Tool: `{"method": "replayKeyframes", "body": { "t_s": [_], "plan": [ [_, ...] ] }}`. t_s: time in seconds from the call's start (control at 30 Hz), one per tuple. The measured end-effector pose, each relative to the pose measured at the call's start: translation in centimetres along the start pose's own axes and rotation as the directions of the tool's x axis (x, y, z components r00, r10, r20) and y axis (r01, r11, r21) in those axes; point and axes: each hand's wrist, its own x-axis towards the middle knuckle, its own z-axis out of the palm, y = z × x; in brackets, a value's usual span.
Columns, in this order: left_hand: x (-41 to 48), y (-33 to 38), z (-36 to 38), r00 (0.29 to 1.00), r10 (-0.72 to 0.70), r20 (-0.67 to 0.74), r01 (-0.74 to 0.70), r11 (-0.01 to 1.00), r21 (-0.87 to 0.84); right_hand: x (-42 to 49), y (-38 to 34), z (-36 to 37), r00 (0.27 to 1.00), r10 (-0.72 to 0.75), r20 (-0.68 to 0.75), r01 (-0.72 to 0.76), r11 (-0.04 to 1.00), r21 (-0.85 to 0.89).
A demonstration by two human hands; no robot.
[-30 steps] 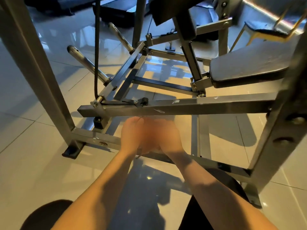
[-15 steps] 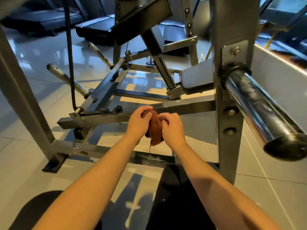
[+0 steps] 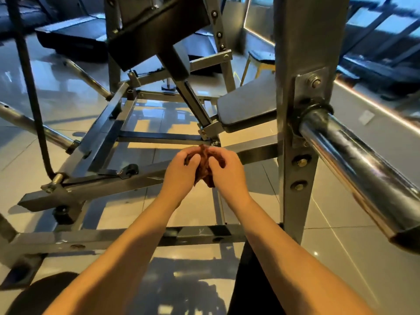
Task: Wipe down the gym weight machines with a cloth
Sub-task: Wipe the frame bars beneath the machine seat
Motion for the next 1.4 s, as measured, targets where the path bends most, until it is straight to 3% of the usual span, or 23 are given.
{"method": "replayKeyframes", "body": {
  "t_s": [0.13, 0.27, 0.37, 0.43, 0.5, 0.57, 0.67, 0.83, 1.07, 1.13, 1.27, 1.33, 1.4],
  "plan": [
    [1.4, 0.0, 1.2, 0.995, -0.056, 0.077, 0.073, 0.968, -0.239, -0.7, 1.3, -0.7, 0.999, -0.024, 0.046, 0.02, 0.997, 0.08],
    [0.9, 0.6, 3.1, 0.985, -0.007, 0.175, 0.059, 0.955, -0.291, -0.5, 2.0, -0.1, 0.993, -0.015, -0.116, 0.019, 0.999, 0.035],
    [1.6, -0.5, 2.6, 0.988, 0.043, 0.148, -0.017, 0.984, -0.176, 0.3, 2.4, -0.3, 0.991, -0.05, -0.121, 0.043, 0.998, -0.055],
    [2.4, -1.5, 2.3, 0.975, 0.164, 0.153, -0.163, 0.986, -0.016, 0.7, 2.9, -0.9, 0.988, -0.098, -0.117, 0.081, 0.987, -0.138],
    [2.3, -2.3, 2.7, 0.942, 0.276, 0.189, -0.306, 0.939, 0.156, 0.8, 3.7, -1.8, 0.974, -0.14, -0.178, 0.096, 0.967, -0.238],
    [1.5, -2.6, 4.0, 0.919, 0.339, 0.202, -0.378, 0.903, 0.203, 1.1, 4.3, -2.9, 0.945, -0.179, -0.274, 0.092, 0.949, -0.303],
    [1.9, -2.7, 5.2, 0.944, 0.293, 0.151, -0.317, 0.931, 0.178, 2.3, 4.6, -4.3, 0.924, -0.162, -0.348, 0.036, 0.94, -0.341],
    [3.1, -3.4, 4.5, 0.973, 0.188, 0.133, -0.224, 0.907, 0.358, 3.2, 5.1, -3.1, 0.929, -0.154, -0.337, -0.006, 0.903, -0.43],
    [3.1, -3.9, 4.3, 0.972, 0.228, 0.059, -0.235, 0.936, 0.262, 3.1, 4.9, -0.3, 0.964, -0.254, -0.083, 0.195, 0.88, -0.432],
    [3.0, -4.0, 4.0, 0.97, 0.224, 0.097, -0.243, 0.921, 0.304, 3.9, 4.6, -1.3, 0.952, -0.274, -0.139, 0.199, 0.894, -0.402],
    [2.6, -4.4, 3.7, 0.967, 0.215, 0.135, -0.251, 0.881, 0.401, 5.4, 4.4, -3.8, 0.923, -0.116, -0.366, -0.021, 0.936, -0.35],
    [2.7, -4.4, 3.7, 0.972, 0.209, 0.108, -0.235, 0.892, 0.387, 5.2, 4.1, -3.1, 0.935, -0.123, -0.331, -0.041, 0.893, -0.448],
    [2.8, -4.3, 3.7, 0.985, 0.16, 0.063, -0.172, 0.93, 0.324, 4.5, 4.1, -1.6, 0.958, -0.2, -0.207, 0.043, 0.809, -0.586]
  ]
}}
